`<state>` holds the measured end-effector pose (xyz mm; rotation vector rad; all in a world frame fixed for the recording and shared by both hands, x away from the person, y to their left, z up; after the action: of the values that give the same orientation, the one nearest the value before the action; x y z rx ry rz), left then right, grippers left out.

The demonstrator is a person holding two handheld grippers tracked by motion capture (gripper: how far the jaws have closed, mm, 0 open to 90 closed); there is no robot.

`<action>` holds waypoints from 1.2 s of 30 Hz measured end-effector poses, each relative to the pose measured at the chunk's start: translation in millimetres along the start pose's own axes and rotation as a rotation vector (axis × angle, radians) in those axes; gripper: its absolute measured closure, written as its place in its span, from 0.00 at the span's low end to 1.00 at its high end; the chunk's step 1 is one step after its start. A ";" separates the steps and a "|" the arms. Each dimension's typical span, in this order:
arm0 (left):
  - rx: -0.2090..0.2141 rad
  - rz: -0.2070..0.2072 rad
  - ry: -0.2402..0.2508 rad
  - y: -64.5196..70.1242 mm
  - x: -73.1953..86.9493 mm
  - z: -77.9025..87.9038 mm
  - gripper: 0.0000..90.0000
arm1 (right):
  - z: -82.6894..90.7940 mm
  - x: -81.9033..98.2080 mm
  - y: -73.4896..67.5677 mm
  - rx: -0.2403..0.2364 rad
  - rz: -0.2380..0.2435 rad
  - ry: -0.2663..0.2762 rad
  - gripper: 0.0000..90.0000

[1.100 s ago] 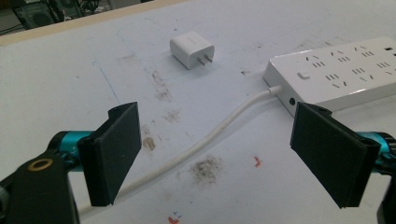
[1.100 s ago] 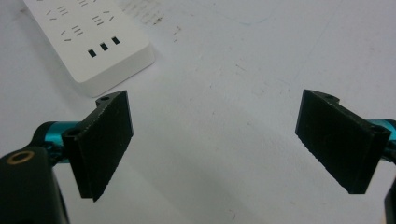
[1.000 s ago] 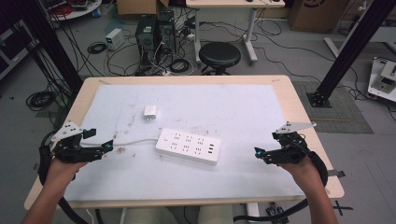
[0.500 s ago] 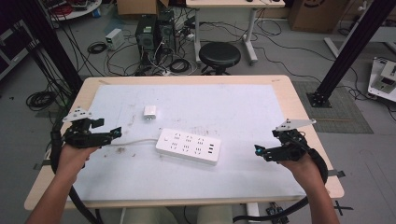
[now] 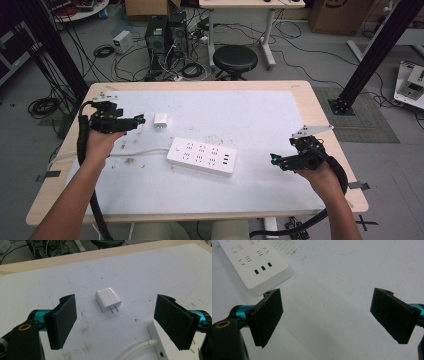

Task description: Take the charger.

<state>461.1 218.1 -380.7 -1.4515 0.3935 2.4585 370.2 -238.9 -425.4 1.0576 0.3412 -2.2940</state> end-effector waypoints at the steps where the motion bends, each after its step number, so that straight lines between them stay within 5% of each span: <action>1: -0.009 -0.002 -0.002 1.5 -4.5 -6.3 0.21 | -0.5 -0.1 0.3 0.000 -0.001 -0.001 0.13; 8: -0.038 0.039 -0.040 3.5 -13.4 -34.5 0.21 | -2.2 -1.4 0.5 -0.008 -0.012 -0.005 0.13; 16: -0.096 0.017 -0.102 0.8 -10.5 -68.3 0.21 | -2.5 0.7 3.6 -0.004 -0.031 -0.010 0.13; 36: -0.153 0.082 -0.236 -12.1 39.2 -136.0 0.21 | -12.6 0.8 2.4 -0.016 -0.046 -0.022 0.13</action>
<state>557.2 183.9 -479.6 -1.1988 0.2243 2.7392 378.9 -235.5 -434.1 1.0257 0.3777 -2.3377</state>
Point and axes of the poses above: each handheld gripper's, and its own axes: z roughly backward along the jaws, x roughly out of its underside, y roughly to its right, the point moved 10 cm from there along -z, roughly forward along the jaws, and after that the axes turned 6 degrees about y, right-handed, at the moved point
